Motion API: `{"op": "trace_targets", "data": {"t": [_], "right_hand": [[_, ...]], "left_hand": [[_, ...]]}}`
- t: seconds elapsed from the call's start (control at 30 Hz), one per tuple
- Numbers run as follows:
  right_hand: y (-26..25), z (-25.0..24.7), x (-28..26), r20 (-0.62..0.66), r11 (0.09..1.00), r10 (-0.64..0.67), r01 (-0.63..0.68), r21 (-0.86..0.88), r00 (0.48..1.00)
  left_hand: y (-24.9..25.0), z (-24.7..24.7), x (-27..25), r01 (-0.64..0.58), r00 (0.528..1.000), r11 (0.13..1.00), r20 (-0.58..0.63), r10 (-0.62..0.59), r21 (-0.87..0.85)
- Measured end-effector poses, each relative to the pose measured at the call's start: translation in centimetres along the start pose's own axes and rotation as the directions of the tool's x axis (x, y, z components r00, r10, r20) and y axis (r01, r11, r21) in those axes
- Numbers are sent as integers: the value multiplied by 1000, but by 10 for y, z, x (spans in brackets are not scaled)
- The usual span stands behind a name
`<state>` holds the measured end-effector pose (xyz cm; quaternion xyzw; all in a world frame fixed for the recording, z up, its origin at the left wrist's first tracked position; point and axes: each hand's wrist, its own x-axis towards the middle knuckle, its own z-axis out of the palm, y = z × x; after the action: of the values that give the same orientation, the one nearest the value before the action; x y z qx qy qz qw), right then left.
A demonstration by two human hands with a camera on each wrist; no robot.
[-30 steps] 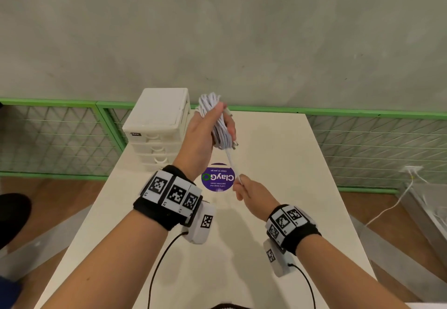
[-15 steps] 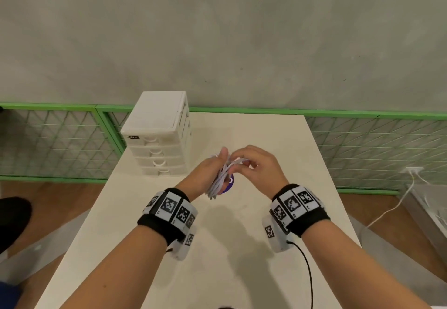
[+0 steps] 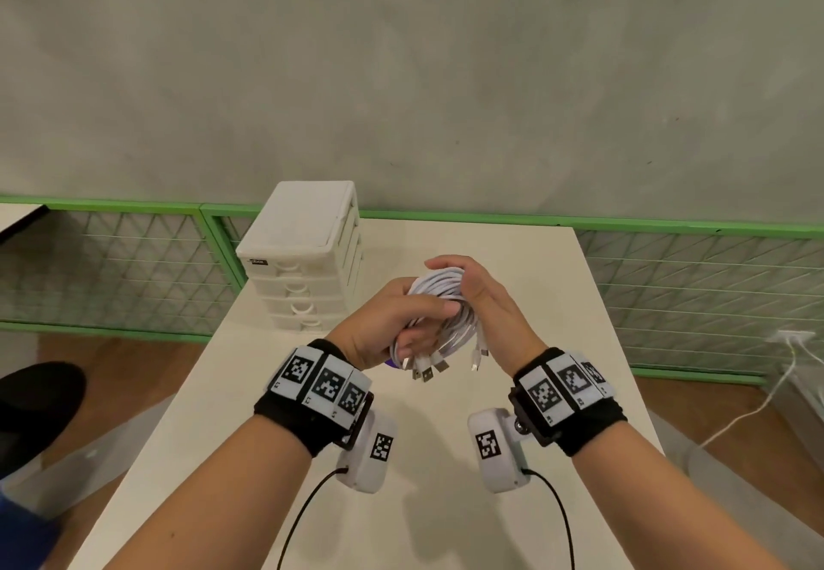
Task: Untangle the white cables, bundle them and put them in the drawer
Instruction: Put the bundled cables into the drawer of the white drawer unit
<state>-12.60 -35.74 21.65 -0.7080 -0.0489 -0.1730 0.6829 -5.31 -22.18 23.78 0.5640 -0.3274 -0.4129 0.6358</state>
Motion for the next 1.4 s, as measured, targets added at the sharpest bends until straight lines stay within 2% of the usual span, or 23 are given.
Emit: {"op": "trace_targets", "data": {"t": [0.13,0.23,0.37,0.47,0.57,0.63,0.7,0.77,0.87,0.97,1.03,1.13,1.2,1.27,1.3,1.37,1.4], "right_hand": [[4,3,-2,-53,994,44,-38,102,998],[11,7,-3,-112,994,43,-32,100,993],[21,21,1,-141,993,84,-72,91,986],[30,34,6,-140,993,96,-85,80,985],[35,47,14,-194,993,108,-97,62,975],[40,59,20,-211,991,129,-118,66,969],[44,74,27,-242,980,181,-153,128,953],[48,91,35,-266,959,237,-180,221,934],[56,116,50,-310,943,279,-198,267,909],[59,135,67,-401,929,328,-214,303,856],[62,141,79,-455,951,297,-219,217,839],[66,139,98,-427,977,171,-210,-46,888],[69,133,113,-386,942,140,-243,-231,912],[77,126,129,-353,849,104,-268,-456,930],[76,121,136,-321,773,78,-260,-579,944],[82,115,149,-231,591,98,-244,-769,968],[85,114,156,-193,513,129,-232,-827,973]], "left_hand": [[2,4,0,32,999,999,-26,-32,9],[0,5,-2,80,988,994,-138,-70,69],[-11,-2,-10,98,959,995,-270,-90,15],[-20,-14,-17,76,933,997,-352,-70,4],[-25,-34,-23,43,894,998,-448,-20,42],[-25,-47,-28,6,905,1000,-426,6,27],[-27,-60,-34,-52,920,999,-390,46,-5],[-28,-74,-36,-100,909,995,-410,79,-30],[-32,-96,-36,-135,865,991,-490,110,-16],[-36,-118,-34,-103,821,991,-556,132,83],[-40,-134,-31,-67,817,989,-561,129,130],[-49,-161,-29,14,830,986,-552,81,165],[-61,-181,-25,98,801,987,-599,-1,129],[-80,-206,-19,229,722,972,-680,-129,59],[-87,-215,-16,292,677,956,-704,-213,-8],[-103,-232,-13,394,596,898,-689,-412,-197],[-108,-238,-10,424,570,864,-661,-488,-273]]}}
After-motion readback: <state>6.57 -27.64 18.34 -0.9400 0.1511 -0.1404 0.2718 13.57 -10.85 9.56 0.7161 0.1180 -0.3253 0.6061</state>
